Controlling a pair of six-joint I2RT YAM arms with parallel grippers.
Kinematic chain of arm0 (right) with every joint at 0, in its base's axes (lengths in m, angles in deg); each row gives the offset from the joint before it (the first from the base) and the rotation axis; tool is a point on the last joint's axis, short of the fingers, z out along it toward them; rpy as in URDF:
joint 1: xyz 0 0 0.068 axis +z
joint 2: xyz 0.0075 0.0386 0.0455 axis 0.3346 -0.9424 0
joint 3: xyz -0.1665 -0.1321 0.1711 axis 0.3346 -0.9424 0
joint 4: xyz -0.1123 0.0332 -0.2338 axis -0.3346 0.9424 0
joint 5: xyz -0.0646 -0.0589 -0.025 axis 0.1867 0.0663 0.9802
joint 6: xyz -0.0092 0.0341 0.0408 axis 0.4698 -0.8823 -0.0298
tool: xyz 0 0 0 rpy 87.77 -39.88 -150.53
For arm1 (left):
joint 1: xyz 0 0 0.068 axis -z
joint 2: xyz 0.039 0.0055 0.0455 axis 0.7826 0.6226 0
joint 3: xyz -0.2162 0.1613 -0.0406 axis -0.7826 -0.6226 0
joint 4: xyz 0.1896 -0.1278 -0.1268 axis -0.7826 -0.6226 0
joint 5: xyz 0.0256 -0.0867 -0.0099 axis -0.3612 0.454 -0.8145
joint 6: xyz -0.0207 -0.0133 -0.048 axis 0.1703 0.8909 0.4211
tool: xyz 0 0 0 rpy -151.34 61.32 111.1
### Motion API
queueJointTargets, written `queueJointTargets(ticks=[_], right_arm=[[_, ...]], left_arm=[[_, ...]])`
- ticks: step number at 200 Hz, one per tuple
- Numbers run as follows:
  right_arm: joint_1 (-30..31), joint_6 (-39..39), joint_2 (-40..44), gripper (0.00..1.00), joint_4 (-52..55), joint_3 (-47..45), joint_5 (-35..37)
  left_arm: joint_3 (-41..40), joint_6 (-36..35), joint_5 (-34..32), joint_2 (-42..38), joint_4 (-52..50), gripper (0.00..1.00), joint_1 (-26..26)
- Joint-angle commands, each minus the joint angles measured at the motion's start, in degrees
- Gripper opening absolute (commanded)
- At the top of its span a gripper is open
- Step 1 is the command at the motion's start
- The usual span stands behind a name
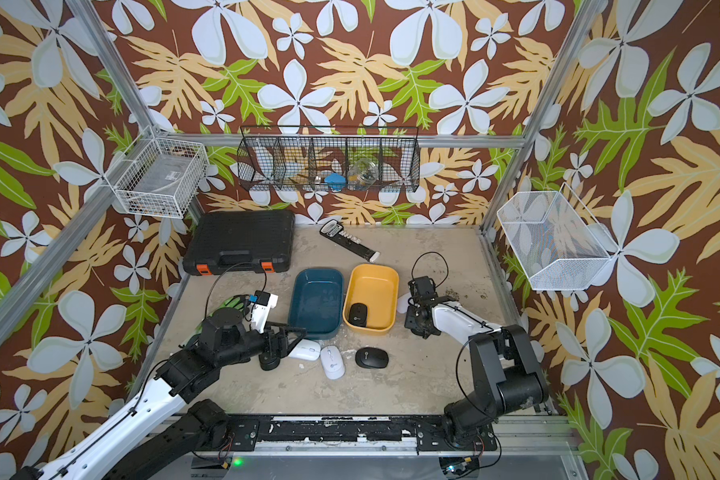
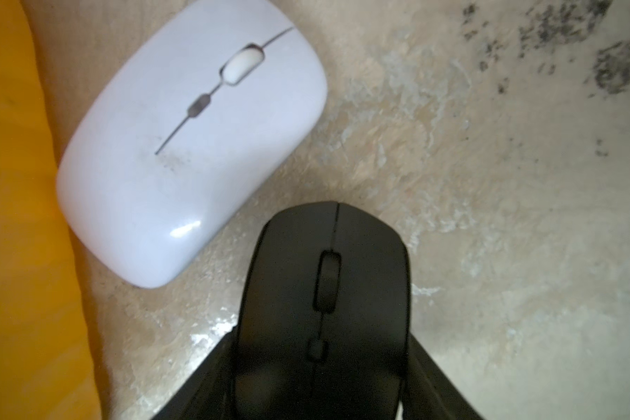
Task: Place the mice by color into the storage box
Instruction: Pick up the mouse from the center of the board, then place the mouse in the storage box.
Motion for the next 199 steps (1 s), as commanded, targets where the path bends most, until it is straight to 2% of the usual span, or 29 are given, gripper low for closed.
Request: queueJointTargets(ticks=[1, 38, 61, 84, 108, 158, 199], right_arm=[[0.04, 1.14, 4.41, 0.35, 1.63, 0.03, 1.04], [2.85, 1.01, 14.79, 0.32, 5.22, 2.85, -3.36], [9.27, -1.35, 16.43, 0.32, 7.62, 7.06, -4.68], [17.47, -4.21, 11.29, 0.32, 9.67, 12.19, -3.85], [22.52, -5.95, 3.24, 0.32, 9.87, 16.35, -2.62], [22.76, -7.81, -8.66, 0.34, 5.84, 18.24, -2.47], [20.90, -8.67, -12.05, 0.35, 3.41, 16.33, -3.33]], left_arm=[[1.79, -1.78, -0.69, 1.03, 0.79, 0.86, 0.06], [5.10, -3.25, -2.02, 3.89, 1.30, 0.88, 0.02], [6.18, -3.16, -2.20, 5.55, 2.44, 0.89, -0.02], [6.80, -2.87, -2.59, 6.55, 3.10, 0.89, 0.08], [7.68, -2.63, -3.45, 6.43, 2.40, 0.89, -0.02], [8.36, -3.03, -5.31, 4.14, -0.76, 0.89, 0.02], [7.62, -2.12, -5.67, 2.83, -1.67, 0.89, 0.02]])
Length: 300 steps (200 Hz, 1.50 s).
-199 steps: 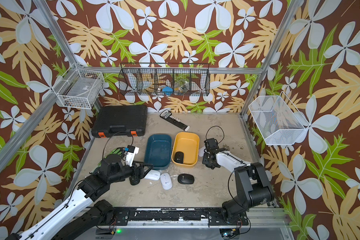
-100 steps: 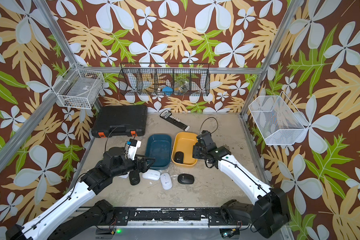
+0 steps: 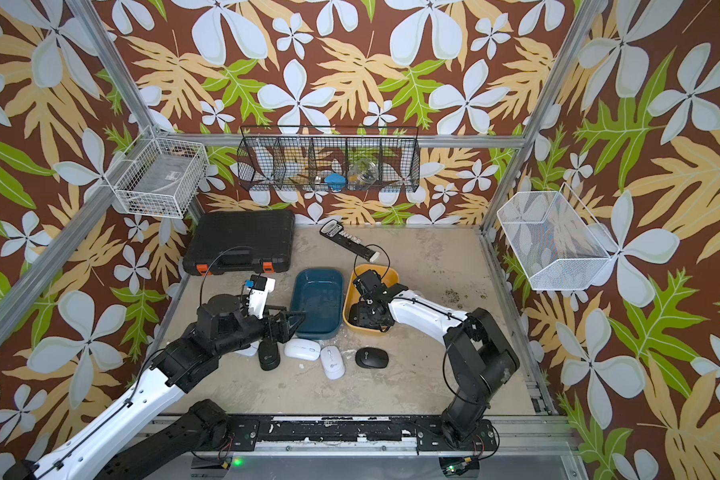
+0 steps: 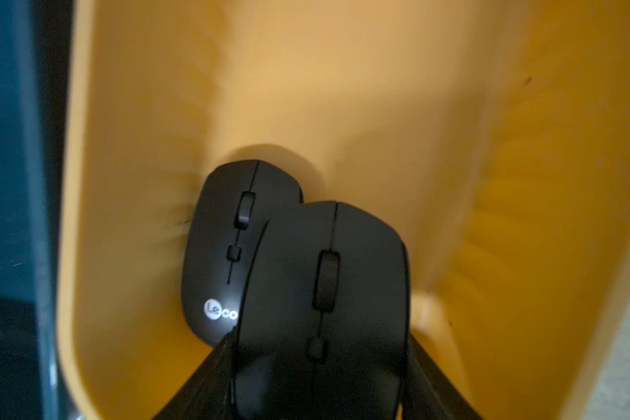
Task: Place the mice by color into the storage box
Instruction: Place the mouse in the storage box, then pick up the mouse from the center of the board.
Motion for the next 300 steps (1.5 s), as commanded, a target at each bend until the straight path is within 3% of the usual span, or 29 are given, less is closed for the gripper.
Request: queueJointTargets(ticks=[1, 68, 108, 183, 239, 300], right_arm=[[-0.91, -1.03, -0.68, 0.35, -1.78, -0.68, 0.72], [-2.59, 0.35, -2.98, 0.39, -1.88, -1.68, 1.57], [-2.68, 0.48, -3.43, 0.59, -1.62, -1.33, 1.17], [-2.68, 0.93, 0.91, 0.77, 1.24, 1.21, 0.69], [-2.35, 0.16, 8.17, 0.77, 1.66, 3.53, -1.18], [-1.20, 1.96, 21.18, 0.87, -5.84, -1.68, -12.95]], left_arm=[[-0.29, 0.14, -0.93, -0.50, -1.00, 0.89, 0.02], [-1.62, 0.74, -1.01, -1.61, -1.50, 0.89, 0.01], [-1.26, 0.76, -1.24, -1.45, -1.92, 0.89, 0.03], [-1.00, 1.07, -1.08, -1.03, -2.19, 0.89, -0.01], [-0.74, 1.62, -1.94, -0.42, -3.10, 0.89, -0.01], [-3.73, 9.37, -10.87, 6.41, -11.29, 0.92, -1.33]])
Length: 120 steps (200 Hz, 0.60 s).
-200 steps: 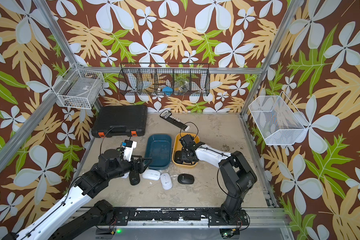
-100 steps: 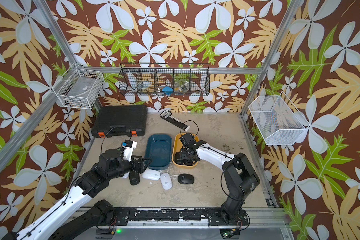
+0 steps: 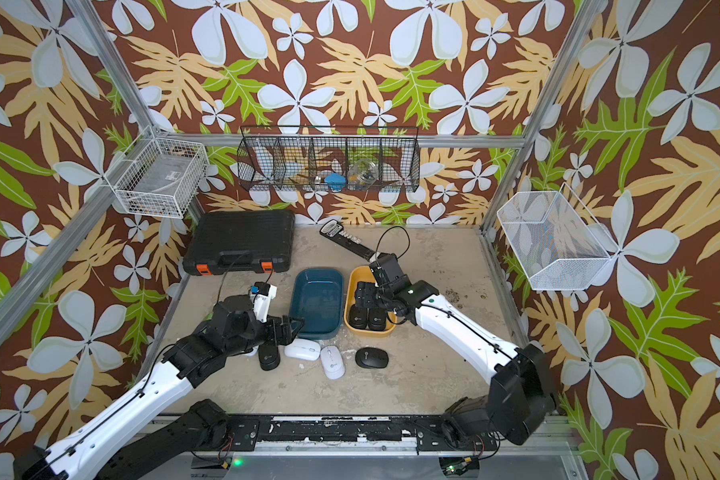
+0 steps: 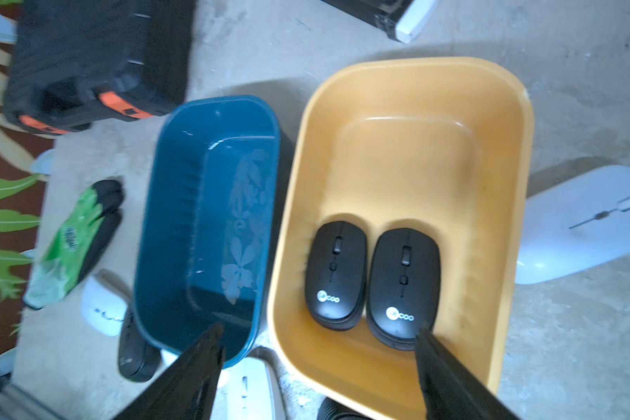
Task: Place the mice by color into the storage box
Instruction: Pick up the mouse from the center of the board.
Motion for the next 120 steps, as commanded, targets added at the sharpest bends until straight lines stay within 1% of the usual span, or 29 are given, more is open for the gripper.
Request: queueJointTargets(ticks=[1, 21, 26, 30, 61, 120], right_arm=[[0.31, 0.96, 3.15, 0.87, -2.91, -1.99, -5.99], [1.18, 1.68, 5.78, 0.89, -2.78, -3.78, -7.56], [1.41, 1.73, 6.50, 0.89, -2.94, -4.41, -7.84], [1.54, 1.81, 6.98, 0.90, -3.09, -4.94, -8.12], [1.72, 2.36, 10.47, 0.90, -3.54, -9.17, -8.75], [1.71, 4.19, 13.97, 0.90, -1.75, -12.13, -8.73]], left_arm=[[-0.95, 4.46, -4.70, 1.35, -4.51, 0.92, -0.52], [-1.40, 7.45, -6.86, 1.46, -4.81, 0.95, -0.79], [-1.74, 8.13, -7.35, 1.47, -5.06, 0.99, -0.87], [-2.07, 8.61, -7.65, 1.54, -5.23, 1.00, -0.92], [-4.19, 11.96, -11.02, 2.01, -5.07, 1.00, -0.96], [-6.84, 13.70, -15.90, 9.14, -3.16, 1.00, -1.14]])
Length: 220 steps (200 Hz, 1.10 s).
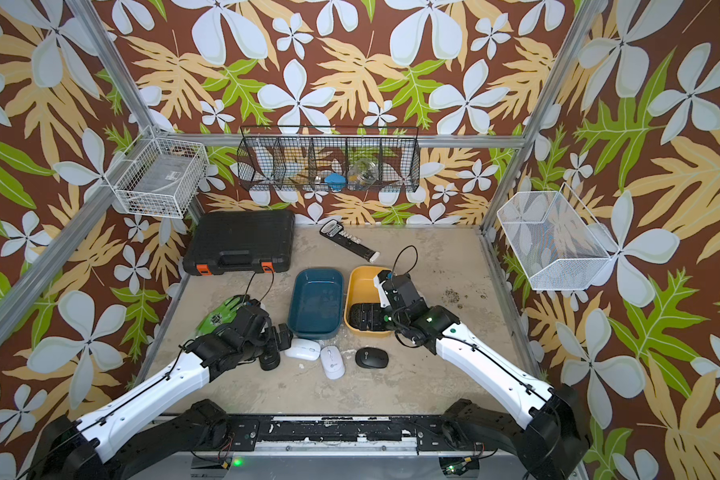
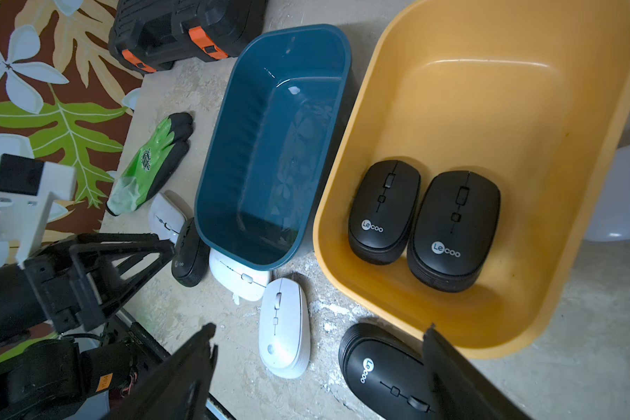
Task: Place the mice by color into the storage box
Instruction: Pick up the mouse from the center of the board.
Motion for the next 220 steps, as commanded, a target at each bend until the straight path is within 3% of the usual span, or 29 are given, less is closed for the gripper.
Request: queueJointTargets(ticks=[1, 117, 173, 220], right_arm=[[0.04, 1.43, 1.03, 0.90, 0.35, -0.62, -0.37], [0.04, 1.62, 3.15, 0.90, -1.05, -5.16, -0.80], [0.04, 1.80, 3.13, 0.89, -1.14, -5.92, -1.10], [0.00, 1.79, 3.68, 0.89, -0.79, -5.65, -0.98]], left_arm=[[-0.96, 1.39, -3.29, 1.80, 1.41, 1.00, -0.15], [-4.14, 2.54, -5.43, 8.46, 4.04, 0.97, -0.14], [-4.40, 3.60, -3.90, 6.31, 2.98, 0.95, -0.11], [-4.01, 4.81, -4.72, 8.68, 1.04, 0.94, 2.62]])
